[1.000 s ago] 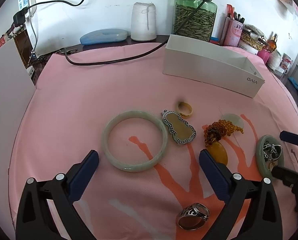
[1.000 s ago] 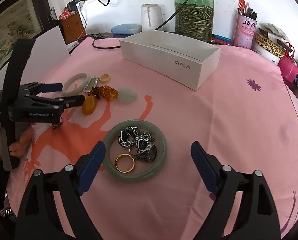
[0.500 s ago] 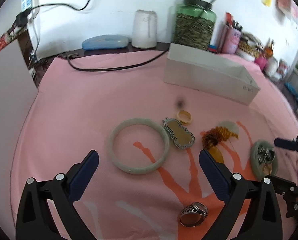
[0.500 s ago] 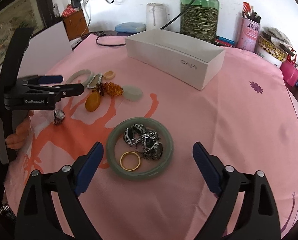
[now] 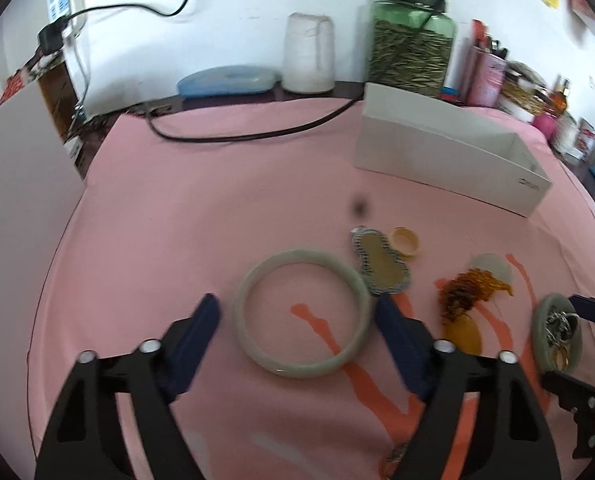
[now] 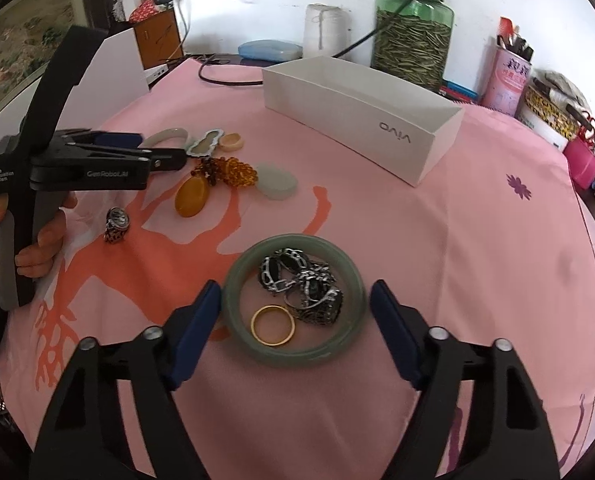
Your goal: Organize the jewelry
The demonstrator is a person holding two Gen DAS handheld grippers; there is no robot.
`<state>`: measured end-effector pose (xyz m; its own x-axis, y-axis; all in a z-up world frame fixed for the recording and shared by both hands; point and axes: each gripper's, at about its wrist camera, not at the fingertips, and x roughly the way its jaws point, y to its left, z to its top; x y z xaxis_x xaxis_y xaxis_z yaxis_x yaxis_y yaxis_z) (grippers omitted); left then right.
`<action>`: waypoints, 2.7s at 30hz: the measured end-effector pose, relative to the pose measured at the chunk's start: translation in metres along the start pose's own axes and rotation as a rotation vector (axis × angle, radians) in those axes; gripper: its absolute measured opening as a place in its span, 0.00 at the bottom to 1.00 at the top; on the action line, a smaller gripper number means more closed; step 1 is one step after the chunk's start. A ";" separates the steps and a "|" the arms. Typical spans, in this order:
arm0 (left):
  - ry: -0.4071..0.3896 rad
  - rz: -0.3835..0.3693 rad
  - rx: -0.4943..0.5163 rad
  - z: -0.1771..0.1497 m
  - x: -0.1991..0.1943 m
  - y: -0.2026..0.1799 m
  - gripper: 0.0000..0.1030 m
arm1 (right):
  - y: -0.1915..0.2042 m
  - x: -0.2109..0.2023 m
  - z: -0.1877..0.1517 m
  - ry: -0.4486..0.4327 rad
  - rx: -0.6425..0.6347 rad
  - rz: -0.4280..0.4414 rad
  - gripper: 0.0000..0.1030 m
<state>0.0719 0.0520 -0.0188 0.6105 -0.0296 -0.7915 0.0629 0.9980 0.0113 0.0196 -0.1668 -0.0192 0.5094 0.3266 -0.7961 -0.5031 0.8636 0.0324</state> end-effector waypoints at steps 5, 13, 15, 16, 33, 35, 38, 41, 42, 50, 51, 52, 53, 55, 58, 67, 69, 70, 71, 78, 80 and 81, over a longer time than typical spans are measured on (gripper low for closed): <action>0.004 0.002 0.001 0.000 0.001 -0.003 0.79 | 0.008 0.002 0.001 0.020 -0.036 -0.007 0.76; -0.010 -0.014 -0.008 0.001 0.000 0.000 0.67 | 0.002 -0.001 -0.001 0.004 0.003 -0.013 0.67; -0.012 -0.016 -0.011 0.000 -0.001 0.000 0.67 | 0.001 -0.001 -0.001 0.004 0.005 -0.012 0.67; -0.016 -0.015 -0.013 0.000 -0.002 0.000 0.67 | 0.001 -0.001 -0.002 0.004 0.005 -0.012 0.67; -0.123 -0.043 0.052 0.028 -0.044 -0.025 0.67 | -0.030 -0.030 0.008 -0.126 0.137 -0.023 0.67; -0.142 -0.057 0.067 0.043 -0.046 -0.033 0.67 | -0.036 -0.036 0.018 -0.143 0.150 -0.035 0.67; -0.166 -0.079 0.079 0.068 -0.043 -0.044 0.67 | -0.044 -0.042 0.040 -0.166 0.148 -0.064 0.67; -0.177 -0.111 0.075 0.092 -0.035 -0.054 0.67 | -0.057 -0.042 0.066 -0.189 0.166 -0.062 0.67; -0.181 -0.117 0.074 0.101 -0.031 -0.057 0.67 | -0.061 -0.038 0.075 -0.195 0.177 -0.057 0.67; -0.125 -0.171 0.062 0.132 0.021 -0.065 0.67 | -0.094 0.010 0.111 -0.178 0.240 -0.043 0.67; -0.116 -0.180 0.060 0.134 0.028 -0.066 0.67 | -0.096 0.014 0.114 -0.174 0.243 -0.042 0.67; -0.110 -0.186 0.060 0.134 0.032 -0.066 0.67 | -0.098 0.018 0.115 -0.171 0.245 -0.041 0.67; -0.105 -0.191 0.061 0.134 0.035 -0.067 0.67 | -0.099 0.022 0.116 -0.166 0.245 -0.036 0.67; -0.092 -0.202 0.059 0.132 0.042 -0.068 0.67 | -0.101 0.028 0.115 -0.154 0.245 -0.031 0.68; -0.096 -0.209 0.058 0.130 0.043 -0.066 0.68 | -0.104 0.030 0.112 -0.163 0.254 -0.028 0.68; -0.135 -0.223 0.043 0.131 0.028 -0.055 0.74 | -0.115 0.010 0.112 -0.197 0.302 0.026 0.68; -0.125 -0.229 0.036 0.131 0.030 -0.053 0.74 | -0.117 0.009 0.112 -0.188 0.312 0.035 0.69; -0.115 -0.235 0.034 0.130 0.032 -0.051 0.74 | -0.118 0.010 0.112 -0.175 0.323 0.042 0.69; -0.107 -0.238 0.035 0.130 0.034 -0.051 0.74 | -0.118 0.013 0.112 -0.165 0.331 0.046 0.69; -0.050 -0.258 0.069 0.123 0.050 -0.057 0.74 | -0.124 0.031 0.106 -0.077 0.397 0.090 0.69; -0.038 -0.257 0.084 0.121 0.053 -0.060 0.75 | -0.124 0.035 0.104 -0.060 0.413 0.117 0.69; -0.027 -0.261 0.089 0.120 0.056 -0.062 0.76 | -0.124 0.037 0.104 -0.053 0.421 0.130 0.69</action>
<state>0.1967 -0.0187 0.0092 0.5854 -0.2875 -0.7580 0.2891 0.9476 -0.1362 0.1735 -0.2216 0.0096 0.5013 0.4527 -0.7374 -0.2430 0.8916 0.3822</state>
